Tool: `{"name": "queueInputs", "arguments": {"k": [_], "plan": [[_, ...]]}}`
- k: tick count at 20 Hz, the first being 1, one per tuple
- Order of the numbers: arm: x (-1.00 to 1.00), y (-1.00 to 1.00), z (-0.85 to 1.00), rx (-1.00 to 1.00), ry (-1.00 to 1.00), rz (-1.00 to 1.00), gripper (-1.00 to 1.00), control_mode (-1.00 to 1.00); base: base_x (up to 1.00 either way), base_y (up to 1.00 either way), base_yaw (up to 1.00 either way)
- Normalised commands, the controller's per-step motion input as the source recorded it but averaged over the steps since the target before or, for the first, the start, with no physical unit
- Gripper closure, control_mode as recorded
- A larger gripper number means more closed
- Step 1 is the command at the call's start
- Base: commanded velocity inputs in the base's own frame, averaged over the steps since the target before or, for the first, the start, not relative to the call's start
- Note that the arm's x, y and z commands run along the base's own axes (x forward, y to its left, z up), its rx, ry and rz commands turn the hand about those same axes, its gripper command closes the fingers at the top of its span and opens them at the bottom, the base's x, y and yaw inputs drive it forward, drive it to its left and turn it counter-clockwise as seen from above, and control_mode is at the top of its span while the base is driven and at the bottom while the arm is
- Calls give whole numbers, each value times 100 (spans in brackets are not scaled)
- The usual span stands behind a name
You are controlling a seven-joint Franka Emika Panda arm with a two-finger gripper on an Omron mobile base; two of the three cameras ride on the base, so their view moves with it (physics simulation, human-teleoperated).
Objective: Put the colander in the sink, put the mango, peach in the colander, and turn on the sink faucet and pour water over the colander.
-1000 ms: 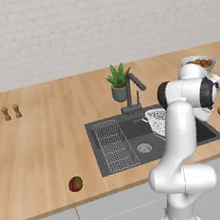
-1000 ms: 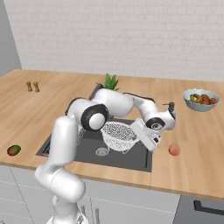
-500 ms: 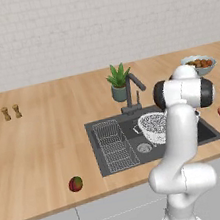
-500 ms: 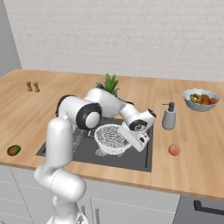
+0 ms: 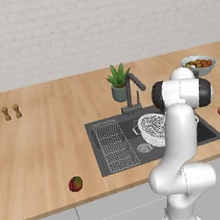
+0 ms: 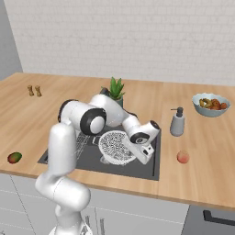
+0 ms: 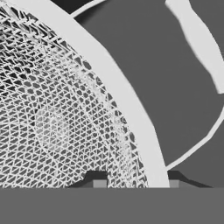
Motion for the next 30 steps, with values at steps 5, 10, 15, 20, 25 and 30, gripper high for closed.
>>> {"name": "queueInputs", "arguments": {"k": [5, 10, 15, 20, 25, 30], "plan": [[-12, 0, 0, 0, -3, 0, 100, -100, 0, 0, 0], [-49, 1, 0, 0, -16, 0, 100, -100, 0, 0, 0], [-32, 35, 0, 2, -33, -1, 100, -100, 0, 0, 0], [13, 62, -5, 1, -21, -5, 100, -100, 0, 0, 0], [40, 34, -12, 0, 10, -7, 100, -100, 0, 0, 0], [42, 2, -18, 0, 27, -4, 100, -100, 0, 0, 0]]}}
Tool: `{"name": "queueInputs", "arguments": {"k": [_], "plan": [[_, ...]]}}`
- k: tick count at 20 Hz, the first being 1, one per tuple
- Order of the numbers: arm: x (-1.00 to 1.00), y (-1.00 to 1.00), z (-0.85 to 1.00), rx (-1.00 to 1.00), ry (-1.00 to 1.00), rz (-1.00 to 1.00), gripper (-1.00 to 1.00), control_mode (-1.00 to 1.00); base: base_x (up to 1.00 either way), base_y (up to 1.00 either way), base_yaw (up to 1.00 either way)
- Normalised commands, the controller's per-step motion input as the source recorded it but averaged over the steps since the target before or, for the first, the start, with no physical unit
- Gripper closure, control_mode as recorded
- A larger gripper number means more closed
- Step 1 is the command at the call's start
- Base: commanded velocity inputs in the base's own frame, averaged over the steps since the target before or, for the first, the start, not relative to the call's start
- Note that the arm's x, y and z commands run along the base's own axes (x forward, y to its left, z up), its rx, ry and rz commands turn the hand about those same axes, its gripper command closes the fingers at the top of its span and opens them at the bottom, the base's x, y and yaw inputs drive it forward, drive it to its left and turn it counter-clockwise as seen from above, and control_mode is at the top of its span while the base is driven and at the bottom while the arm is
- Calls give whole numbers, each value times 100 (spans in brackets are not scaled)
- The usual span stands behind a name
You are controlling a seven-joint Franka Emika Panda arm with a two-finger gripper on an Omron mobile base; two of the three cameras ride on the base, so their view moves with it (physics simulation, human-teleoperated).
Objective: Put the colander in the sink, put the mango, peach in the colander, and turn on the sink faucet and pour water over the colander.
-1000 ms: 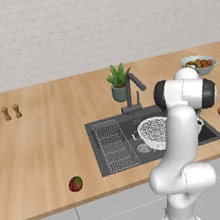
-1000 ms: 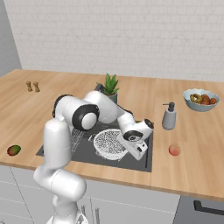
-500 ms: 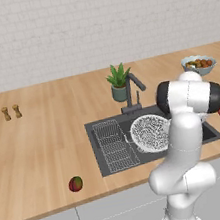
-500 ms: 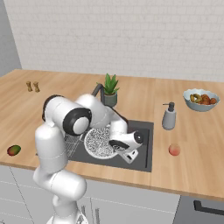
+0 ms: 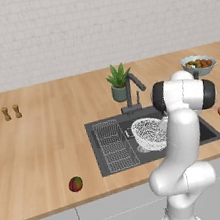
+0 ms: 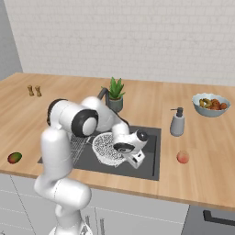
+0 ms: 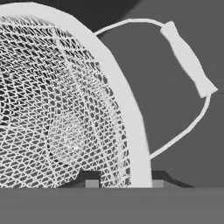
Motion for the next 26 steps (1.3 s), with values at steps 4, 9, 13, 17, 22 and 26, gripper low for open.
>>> {"name": "queueInputs", "arguments": {"k": [4, 9, 13, 17, 22, 26], "plan": [[14, 6, -11, 0, 10, -4, 100, -100, 0, 0, 0], [-18, 31, 0, 0, 0, -1, 100, -100, 0, 0, 0], [-42, 26, 5, 0, 0, 0, -100, -100, 0, 0, 0], [-37, 0, 29, 6, -5, 0, -100, -100, 0, 0, 0], [-38, -17, 88, 13, -14, 0, -100, -100, 0, 0, 0], [-40, -8, 100, 6, -22, 1, -100, -100, 0, 0, 0]]}}
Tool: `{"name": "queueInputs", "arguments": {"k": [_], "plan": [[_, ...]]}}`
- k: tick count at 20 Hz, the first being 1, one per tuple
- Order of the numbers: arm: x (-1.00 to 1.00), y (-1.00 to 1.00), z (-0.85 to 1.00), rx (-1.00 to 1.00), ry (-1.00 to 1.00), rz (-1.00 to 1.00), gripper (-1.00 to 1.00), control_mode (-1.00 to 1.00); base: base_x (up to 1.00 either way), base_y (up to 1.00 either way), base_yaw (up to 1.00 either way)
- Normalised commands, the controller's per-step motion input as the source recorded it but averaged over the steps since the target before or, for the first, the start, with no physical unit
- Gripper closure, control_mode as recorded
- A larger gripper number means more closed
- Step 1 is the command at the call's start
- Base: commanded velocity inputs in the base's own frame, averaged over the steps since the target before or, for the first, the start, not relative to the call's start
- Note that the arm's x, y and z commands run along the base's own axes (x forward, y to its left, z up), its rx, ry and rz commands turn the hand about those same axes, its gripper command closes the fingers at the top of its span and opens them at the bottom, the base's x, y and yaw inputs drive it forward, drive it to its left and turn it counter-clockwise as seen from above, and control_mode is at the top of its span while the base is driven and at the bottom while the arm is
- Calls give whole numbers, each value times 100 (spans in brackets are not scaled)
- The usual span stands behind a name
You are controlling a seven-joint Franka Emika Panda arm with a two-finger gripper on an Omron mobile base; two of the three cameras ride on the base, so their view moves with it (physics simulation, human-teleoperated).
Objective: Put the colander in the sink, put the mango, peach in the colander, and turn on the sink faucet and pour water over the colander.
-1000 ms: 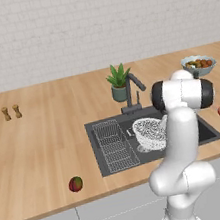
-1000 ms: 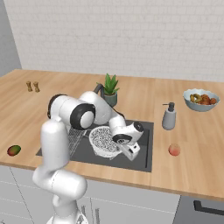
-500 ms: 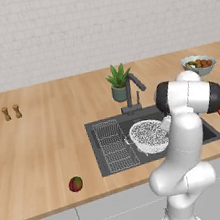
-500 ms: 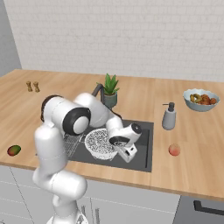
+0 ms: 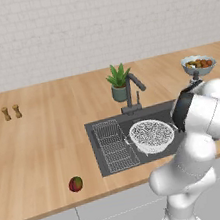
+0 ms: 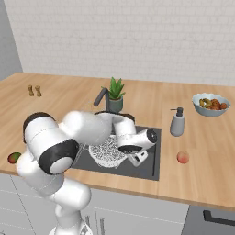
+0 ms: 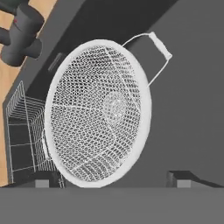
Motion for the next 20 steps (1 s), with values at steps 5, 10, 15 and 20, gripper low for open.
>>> {"name": "queueInputs", "arguments": {"k": [5, 10, 15, 20], "plan": [[-59, 2, 100, 0, -15, 0, -100, -100, 0, 0, 0], [-73, 45, 95, -10, -7, 0, -100, -100, 0, 0, 0], [-56, 74, 74, -17, 2, 0, -100, -100, 0, 0, 0], [-35, 83, 43, -19, 9, 10, -100, -100, 0, 0, 0]]}}
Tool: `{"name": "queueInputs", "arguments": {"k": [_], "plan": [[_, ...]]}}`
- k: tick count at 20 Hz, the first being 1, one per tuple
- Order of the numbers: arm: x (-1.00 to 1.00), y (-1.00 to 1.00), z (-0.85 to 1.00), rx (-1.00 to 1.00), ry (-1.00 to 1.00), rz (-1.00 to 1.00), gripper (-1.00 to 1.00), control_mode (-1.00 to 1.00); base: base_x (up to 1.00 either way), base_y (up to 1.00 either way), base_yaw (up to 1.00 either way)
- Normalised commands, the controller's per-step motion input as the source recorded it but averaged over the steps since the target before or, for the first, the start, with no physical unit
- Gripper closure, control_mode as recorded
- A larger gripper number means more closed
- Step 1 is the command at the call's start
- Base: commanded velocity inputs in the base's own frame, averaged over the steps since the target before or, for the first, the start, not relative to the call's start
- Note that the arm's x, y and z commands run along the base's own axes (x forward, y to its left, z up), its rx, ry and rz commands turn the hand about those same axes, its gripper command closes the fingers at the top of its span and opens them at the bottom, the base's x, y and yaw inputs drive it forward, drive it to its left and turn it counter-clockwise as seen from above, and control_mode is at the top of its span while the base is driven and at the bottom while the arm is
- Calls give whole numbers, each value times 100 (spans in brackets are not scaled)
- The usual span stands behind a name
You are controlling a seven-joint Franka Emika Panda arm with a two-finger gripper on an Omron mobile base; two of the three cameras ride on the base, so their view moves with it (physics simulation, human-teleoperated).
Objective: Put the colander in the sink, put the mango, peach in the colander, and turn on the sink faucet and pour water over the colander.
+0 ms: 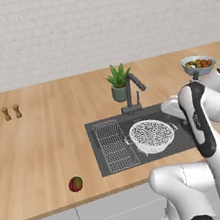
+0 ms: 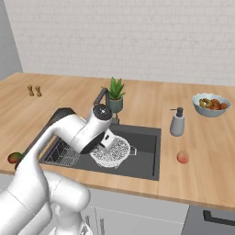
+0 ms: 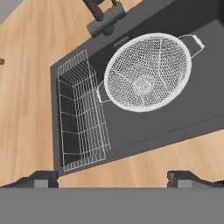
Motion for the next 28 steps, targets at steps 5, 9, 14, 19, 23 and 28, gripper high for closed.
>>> {"name": "queueInputs", "arguments": {"k": [5, 9, 14, 19, 23, 28], "plan": [[-37, 78, 5, -2, 1, 2, -100, -100, 0, 0, 0], [-37, 78, 0, 0, 2, 0, -100, -100, 0, 0, 0], [-34, 90, 4, 0, 5, 0, -100, -100, 0, 0, 0], [-24, 86, 9, 0, 8, -2, -100, -100, 0, 0, 0], [-2, 72, -3, 0, 9, -3, -100, -100, 0, 0, 0], [0, 80, -19, -6, 16, -1, -100, -100, 0, 0, 0]]}}
